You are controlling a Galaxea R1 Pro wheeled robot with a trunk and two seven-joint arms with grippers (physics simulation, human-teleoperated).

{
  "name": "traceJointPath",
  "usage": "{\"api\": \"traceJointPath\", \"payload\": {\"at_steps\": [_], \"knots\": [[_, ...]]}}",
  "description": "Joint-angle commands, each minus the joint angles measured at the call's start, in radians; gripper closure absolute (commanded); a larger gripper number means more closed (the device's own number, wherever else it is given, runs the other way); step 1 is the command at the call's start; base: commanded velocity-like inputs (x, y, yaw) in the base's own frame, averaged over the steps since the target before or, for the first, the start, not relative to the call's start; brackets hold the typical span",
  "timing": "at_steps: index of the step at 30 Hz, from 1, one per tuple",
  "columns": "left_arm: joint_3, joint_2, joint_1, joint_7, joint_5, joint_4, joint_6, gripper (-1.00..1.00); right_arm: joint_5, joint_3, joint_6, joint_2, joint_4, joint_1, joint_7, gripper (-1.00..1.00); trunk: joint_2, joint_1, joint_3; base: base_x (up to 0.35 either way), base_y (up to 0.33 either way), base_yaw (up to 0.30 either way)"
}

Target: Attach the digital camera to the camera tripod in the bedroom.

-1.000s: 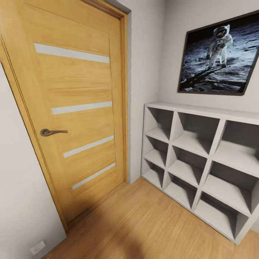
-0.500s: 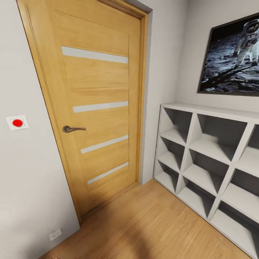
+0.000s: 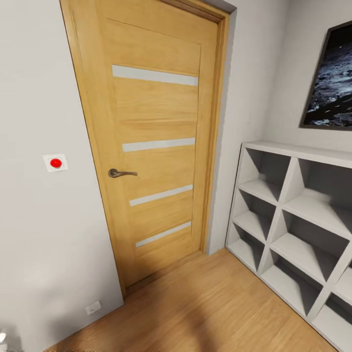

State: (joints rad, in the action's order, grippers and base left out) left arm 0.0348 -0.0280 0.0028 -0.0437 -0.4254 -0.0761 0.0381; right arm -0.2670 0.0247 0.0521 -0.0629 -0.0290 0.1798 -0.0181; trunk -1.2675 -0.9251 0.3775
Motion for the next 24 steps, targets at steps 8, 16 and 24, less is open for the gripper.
{"api": "traceJointPath", "payload": {"at_steps": [8, 16, 24], "knots": [[0.002, 0.000, 0.000, -0.002, 0.000, -0.001, 0.001, -1.00, -0.009, 0.003, 0.002, 0.000, -0.002, 0.001, -0.002, -1.00, -0.001, 0.000, 0.001, 0.181, -0.200, 0.270], [0.003, 0.000, 0.000, -0.002, 0.002, -0.001, 0.002, -1.00, -0.009, 0.003, 0.002, 0.000, -0.002, 0.001, -0.002, -1.00, -0.001, 0.000, 0.001, 0.130, -0.116, 0.269], [0.003, 0.000, 0.000, -0.002, 0.002, -0.001, 0.002, -1.00, -0.009, 0.003, 0.002, 0.000, -0.002, 0.001, -0.002, -1.00, -0.001, 0.000, 0.001, 0.015, -0.013, 0.269]]}}
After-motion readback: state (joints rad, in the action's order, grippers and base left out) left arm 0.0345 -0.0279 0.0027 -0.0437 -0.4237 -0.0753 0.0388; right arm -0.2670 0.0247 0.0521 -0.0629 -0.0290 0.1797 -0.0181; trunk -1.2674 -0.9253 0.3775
